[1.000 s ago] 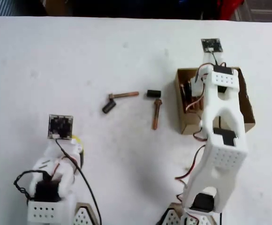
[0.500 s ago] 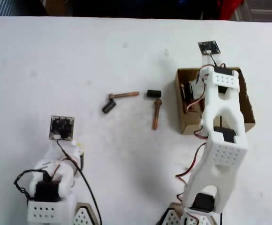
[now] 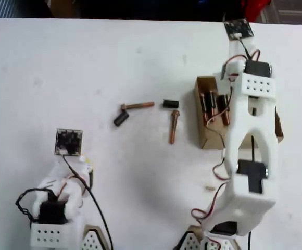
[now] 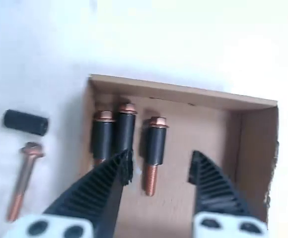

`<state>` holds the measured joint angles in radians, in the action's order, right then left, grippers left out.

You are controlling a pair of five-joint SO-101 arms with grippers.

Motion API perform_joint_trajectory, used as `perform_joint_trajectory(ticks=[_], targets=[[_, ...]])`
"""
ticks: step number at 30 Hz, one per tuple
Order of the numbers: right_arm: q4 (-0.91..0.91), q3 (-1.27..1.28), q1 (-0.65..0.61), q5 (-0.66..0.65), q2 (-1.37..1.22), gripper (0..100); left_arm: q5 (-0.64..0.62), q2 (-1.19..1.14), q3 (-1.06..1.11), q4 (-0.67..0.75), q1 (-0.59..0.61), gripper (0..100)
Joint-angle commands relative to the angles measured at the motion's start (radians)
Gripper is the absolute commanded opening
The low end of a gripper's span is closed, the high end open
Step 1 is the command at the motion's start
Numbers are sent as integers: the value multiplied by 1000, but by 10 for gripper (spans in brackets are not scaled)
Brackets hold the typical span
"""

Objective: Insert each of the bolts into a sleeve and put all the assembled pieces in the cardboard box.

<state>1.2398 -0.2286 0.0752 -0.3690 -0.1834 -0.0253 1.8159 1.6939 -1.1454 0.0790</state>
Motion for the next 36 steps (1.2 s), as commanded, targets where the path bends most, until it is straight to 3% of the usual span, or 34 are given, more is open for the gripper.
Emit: perform_joint_trajectory(ticks=[1,7,10,15,20,27,30,36], targets=[[84,-44,-74,-6,147,66,0,8,0,-3,1,23],[237,-44,-200,6,266,21,0,8,0,-3,1,23],[292,-43,-251,107,282,21,0,8,0,-5,2,23],[240,17,-315,118,280,21,2,8,0,-32,1,23],[-15,190,-332,-86,280,22,5,8,0,-38,1,23],[-389,442,-320,-201,282,22,5,8,0,-38,1,23],[-526,500,-321,-325,280,22,5,8,0,-38,1,23],[-564,522,-321,-491,280,22,5,8,0,-34,1,23]])
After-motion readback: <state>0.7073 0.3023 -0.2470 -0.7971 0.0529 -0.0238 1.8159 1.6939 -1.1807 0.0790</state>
